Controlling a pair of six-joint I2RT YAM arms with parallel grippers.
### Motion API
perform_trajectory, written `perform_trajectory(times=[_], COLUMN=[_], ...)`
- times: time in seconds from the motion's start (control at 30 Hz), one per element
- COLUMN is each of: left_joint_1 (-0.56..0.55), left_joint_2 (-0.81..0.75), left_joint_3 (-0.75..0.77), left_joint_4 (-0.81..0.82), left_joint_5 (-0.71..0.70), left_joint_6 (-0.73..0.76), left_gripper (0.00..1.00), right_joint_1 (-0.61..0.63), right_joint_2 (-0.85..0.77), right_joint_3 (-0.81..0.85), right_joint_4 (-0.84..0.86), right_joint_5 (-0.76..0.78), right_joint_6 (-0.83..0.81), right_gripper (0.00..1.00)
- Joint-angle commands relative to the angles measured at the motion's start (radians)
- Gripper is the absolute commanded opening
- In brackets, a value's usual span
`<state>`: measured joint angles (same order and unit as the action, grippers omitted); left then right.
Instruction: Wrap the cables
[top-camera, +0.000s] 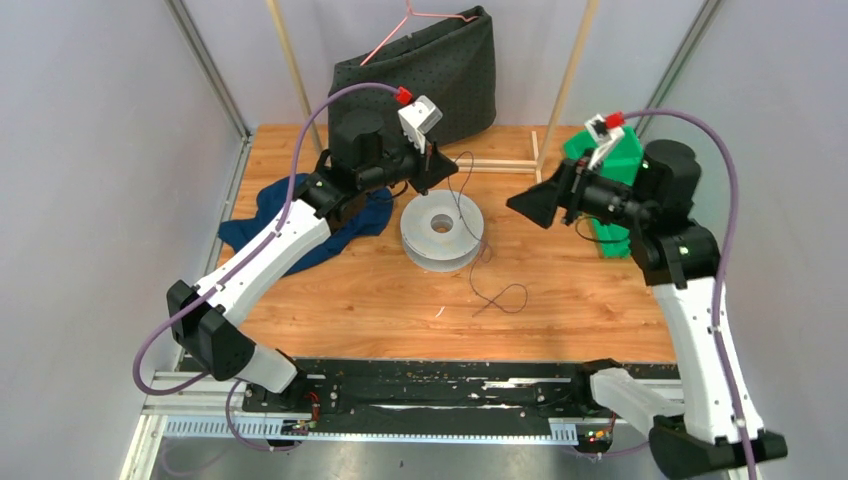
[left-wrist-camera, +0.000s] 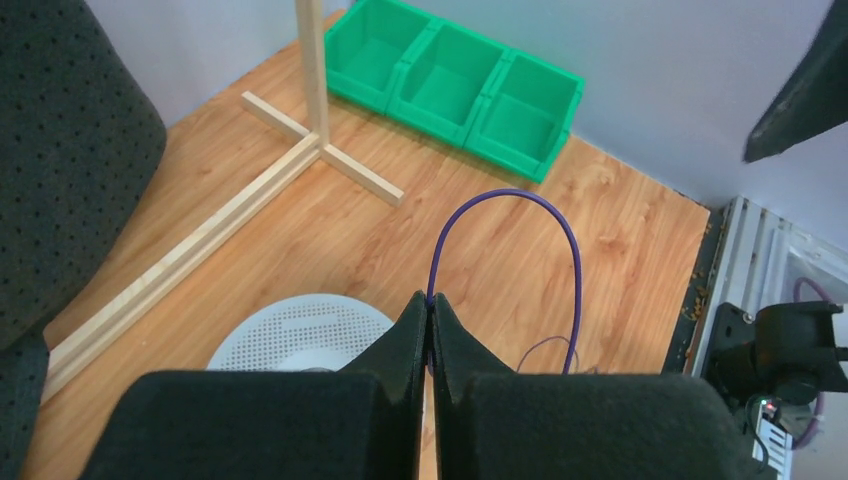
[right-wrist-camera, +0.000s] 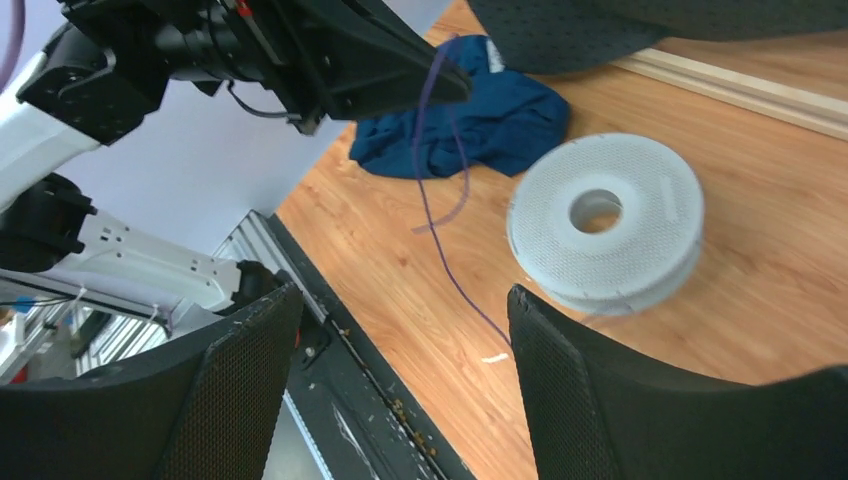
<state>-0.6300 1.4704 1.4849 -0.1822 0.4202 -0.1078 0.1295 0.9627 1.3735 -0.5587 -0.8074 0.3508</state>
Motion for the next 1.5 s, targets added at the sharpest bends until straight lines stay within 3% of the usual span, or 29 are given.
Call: perform_trajectory(times=[0.0,0.3,0.5,0.7,0.83,0.97,1.0,1.1,1.13,1.17,1.23,1.47], left_joint_1=[-0.002,-0.015,-0.029,-0.031,-0.033,-0.033,-0.033,-0.032,-0.032,-0.030,-0.026,0.009], left_joint_2=[-0.026,-0.059,-0.062,-0.055,-0.051,-0.050,-0.049,-0.049,-0.053,-0.061,-0.079,-0.130], left_joint_3=[0.023,-0.007,-0.010,-0.007,0.000,0.007,0.011,0.017,0.017,0.012,-0.009,-0.093], left_joint_4=[-0.026,-0.020,-0.029,-0.034,-0.038,-0.040,-0.041,-0.048,-0.053,-0.055,-0.054,-0.023], left_joint_5=[0.033,-0.027,-0.024,-0.026,-0.026,-0.029,-0.039,-0.056,-0.064,-0.071,-0.070,-0.029], left_joint_6=[0.050,0.062,0.063,0.063,0.066,0.065,0.059,0.043,0.044,0.046,0.050,0.011], left_gripper=[0.00,0.00,0.00,0.00,0.00,0.00,0.03,0.65,0.77,0.84,0.88,0.87], right_joint_1=[0.135,0.240,0.249,0.254,0.254,0.254,0.254,0.253,0.253,0.252,0.252,0.247], right_joint_2=[0.109,0.274,0.321,0.337,0.311,0.279,0.267,0.239,0.229,0.220,0.205,0.184], right_joint_3=[0.053,0.125,0.090,0.097,0.066,0.029,0.021,-0.002,-0.007,-0.010,-0.012,0.007], right_joint_4=[0.117,0.195,0.300,0.331,0.331,0.327,0.327,0.338,0.346,0.350,0.369,0.385], right_joint_5=[0.121,0.181,0.159,0.136,0.150,0.150,0.143,0.135,0.135,0.137,0.128,0.112], right_joint_6=[0.038,0.076,0.129,0.144,0.144,0.135,0.132,0.123,0.120,0.119,0.119,0.126], right_gripper=[0.78,0.73,0.53,0.27,0.02,0.01,0.01,0.01,0.01,0.01,0.01,0.01])
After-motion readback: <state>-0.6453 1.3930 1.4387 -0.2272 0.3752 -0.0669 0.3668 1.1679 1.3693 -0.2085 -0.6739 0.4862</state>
